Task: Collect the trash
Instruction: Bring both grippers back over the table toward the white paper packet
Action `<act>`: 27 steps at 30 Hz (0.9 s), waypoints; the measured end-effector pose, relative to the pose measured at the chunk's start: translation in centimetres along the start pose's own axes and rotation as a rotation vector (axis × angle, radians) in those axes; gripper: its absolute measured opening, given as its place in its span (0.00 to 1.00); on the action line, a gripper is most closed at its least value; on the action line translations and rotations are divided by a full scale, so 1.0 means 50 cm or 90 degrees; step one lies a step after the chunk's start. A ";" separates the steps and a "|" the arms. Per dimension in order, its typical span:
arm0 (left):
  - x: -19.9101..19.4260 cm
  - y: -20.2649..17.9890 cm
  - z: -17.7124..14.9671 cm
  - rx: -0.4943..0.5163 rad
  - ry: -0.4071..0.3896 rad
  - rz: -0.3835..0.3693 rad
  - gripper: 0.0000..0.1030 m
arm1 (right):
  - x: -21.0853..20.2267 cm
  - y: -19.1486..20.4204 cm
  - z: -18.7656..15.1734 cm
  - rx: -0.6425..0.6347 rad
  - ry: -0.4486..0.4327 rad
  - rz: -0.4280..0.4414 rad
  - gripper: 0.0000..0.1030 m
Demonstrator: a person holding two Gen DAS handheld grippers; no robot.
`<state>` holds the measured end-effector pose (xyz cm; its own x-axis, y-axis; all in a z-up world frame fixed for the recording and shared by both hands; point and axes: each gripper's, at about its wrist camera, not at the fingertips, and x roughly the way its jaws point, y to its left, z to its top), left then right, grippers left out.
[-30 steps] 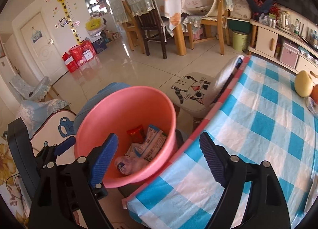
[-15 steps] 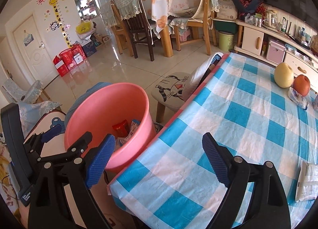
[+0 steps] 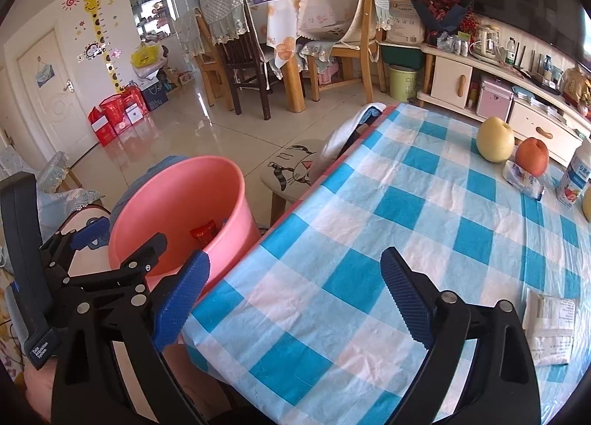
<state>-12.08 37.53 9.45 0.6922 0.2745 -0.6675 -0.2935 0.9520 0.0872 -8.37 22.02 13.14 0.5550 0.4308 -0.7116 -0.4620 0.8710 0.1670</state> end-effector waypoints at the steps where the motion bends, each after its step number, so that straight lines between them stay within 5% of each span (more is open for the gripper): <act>1: -0.002 -0.008 0.001 0.004 -0.001 -0.002 0.94 | -0.005 -0.005 -0.002 0.001 -0.001 -0.003 0.90; 17: -0.053 -0.118 0.016 0.056 -0.016 -0.057 0.94 | -0.085 -0.132 -0.045 0.050 -0.020 -0.052 0.90; 27: -0.112 -0.268 0.015 0.148 -0.039 -0.220 0.94 | -0.179 -0.272 -0.046 0.095 -0.047 -0.102 0.90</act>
<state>-11.53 23.34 12.58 0.7633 -0.0661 -0.6426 0.1151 0.9928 0.0346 -8.65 5.78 15.68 0.6646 0.2949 -0.6866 -0.2595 0.9527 0.1580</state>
